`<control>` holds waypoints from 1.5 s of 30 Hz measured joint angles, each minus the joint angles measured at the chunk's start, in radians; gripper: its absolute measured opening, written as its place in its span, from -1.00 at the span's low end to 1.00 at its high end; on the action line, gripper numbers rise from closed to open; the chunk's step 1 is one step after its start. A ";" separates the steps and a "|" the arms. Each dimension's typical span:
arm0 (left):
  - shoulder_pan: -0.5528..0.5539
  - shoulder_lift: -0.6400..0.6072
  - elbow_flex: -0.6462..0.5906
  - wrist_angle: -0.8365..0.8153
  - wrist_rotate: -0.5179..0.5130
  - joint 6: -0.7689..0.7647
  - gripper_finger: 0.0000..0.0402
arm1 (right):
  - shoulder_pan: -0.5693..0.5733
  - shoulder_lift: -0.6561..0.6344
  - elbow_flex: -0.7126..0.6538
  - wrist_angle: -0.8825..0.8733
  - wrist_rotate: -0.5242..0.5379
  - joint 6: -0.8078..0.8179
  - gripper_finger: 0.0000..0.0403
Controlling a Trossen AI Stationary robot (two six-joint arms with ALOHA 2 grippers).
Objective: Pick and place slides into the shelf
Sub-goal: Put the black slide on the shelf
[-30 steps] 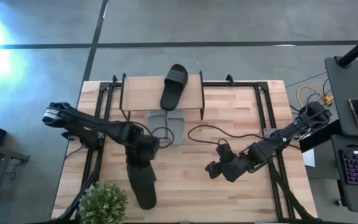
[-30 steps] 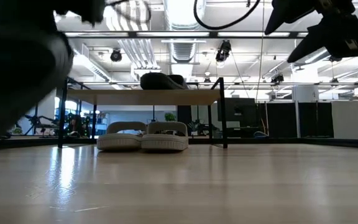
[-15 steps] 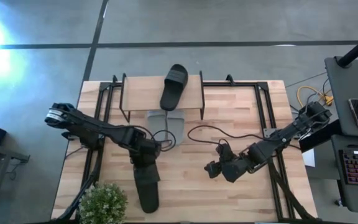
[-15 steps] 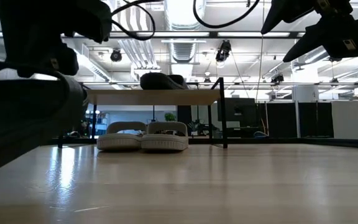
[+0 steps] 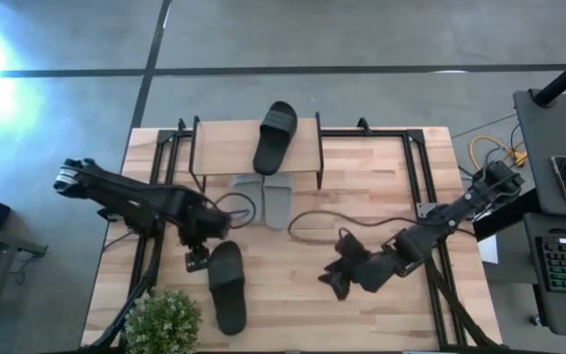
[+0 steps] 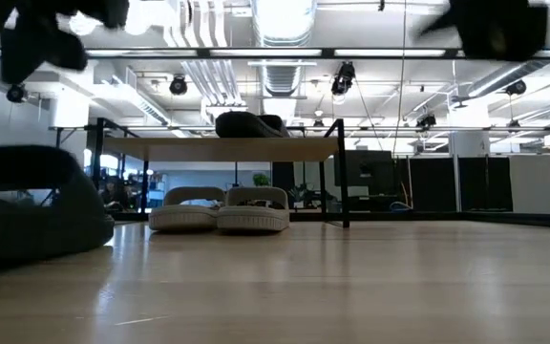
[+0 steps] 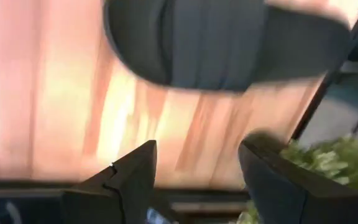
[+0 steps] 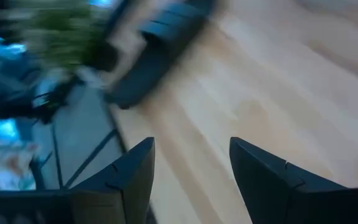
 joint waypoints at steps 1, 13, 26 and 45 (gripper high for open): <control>-0.014 -0.028 0.012 0.021 -0.027 -0.031 0.08 | 0.007 0.009 0.014 0.036 0.018 -0.073 -0.01; -0.468 -0.173 0.019 0.331 -0.743 -0.395 0.00 | -0.045 0.255 0.368 -0.144 0.139 -0.678 -0.01; -0.605 0.277 0.148 0.170 -0.795 -0.477 -0.38 | -0.046 0.400 0.652 -0.767 0.315 -0.424 -0.01; -0.595 0.599 0.296 0.113 -0.782 -0.559 0.19 | 0.022 0.390 0.638 -0.984 0.321 -0.225 -0.01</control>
